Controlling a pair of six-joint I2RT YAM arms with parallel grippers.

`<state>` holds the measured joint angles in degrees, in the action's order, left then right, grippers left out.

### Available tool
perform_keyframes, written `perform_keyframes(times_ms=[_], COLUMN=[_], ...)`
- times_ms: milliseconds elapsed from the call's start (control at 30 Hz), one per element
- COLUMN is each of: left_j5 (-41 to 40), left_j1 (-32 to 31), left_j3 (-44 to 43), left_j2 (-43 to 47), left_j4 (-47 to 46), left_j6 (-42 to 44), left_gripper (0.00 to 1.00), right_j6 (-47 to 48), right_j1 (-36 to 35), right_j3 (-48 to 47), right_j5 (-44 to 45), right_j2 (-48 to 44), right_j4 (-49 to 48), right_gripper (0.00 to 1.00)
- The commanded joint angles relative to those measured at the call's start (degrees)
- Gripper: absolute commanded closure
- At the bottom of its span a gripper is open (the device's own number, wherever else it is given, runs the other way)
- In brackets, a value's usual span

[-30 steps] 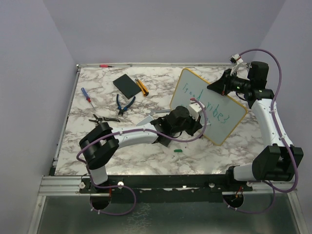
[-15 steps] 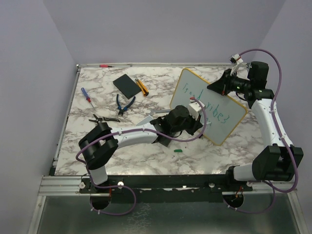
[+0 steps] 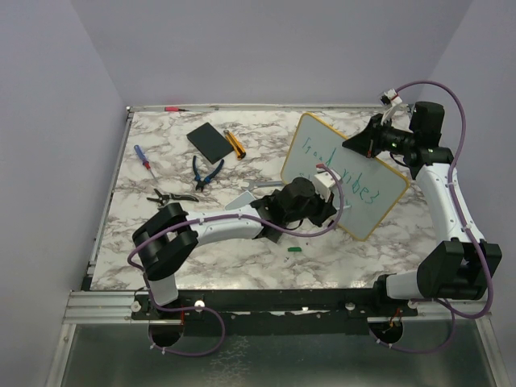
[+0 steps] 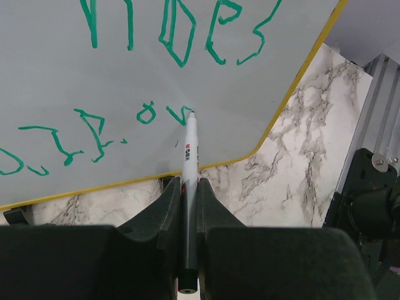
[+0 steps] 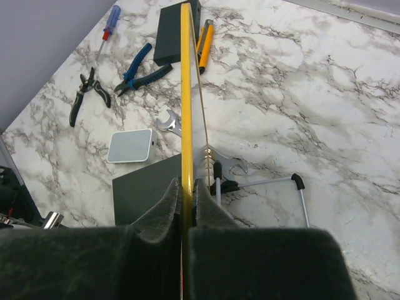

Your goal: Write a sentence on the whiteboard

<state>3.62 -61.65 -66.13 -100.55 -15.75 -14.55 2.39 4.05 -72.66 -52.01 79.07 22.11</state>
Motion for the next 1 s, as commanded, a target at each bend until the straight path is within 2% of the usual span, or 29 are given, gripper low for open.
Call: perform_keyframes(times_ms=[0, 500, 967], left_j5=[0.4, 0.3, -0.2], left_j1=[-0.7, -1.2, -2.8], left_j3=[1.1, 1.0, -0.9], left_j2=[-1.4, -1.4, 2.2], left_j4=[-1.2, -1.3, -1.2], left_j6=[-0.5, -1.0, -0.7], left_gripper=[1.00, 1.00, 1.00], right_j6=[-0.5, -0.6, -0.5], right_j1=[-0.6, -0.6, -0.6], right_j3=[1.3, 1.3, 1.3], right_j5=[0.7, 0.7, 0.5], right_j2=[0.0, -0.3, -0.3], right_j4=[2.9, 3.0, 2.9], right_gripper=[0.99, 0.99, 0.99])
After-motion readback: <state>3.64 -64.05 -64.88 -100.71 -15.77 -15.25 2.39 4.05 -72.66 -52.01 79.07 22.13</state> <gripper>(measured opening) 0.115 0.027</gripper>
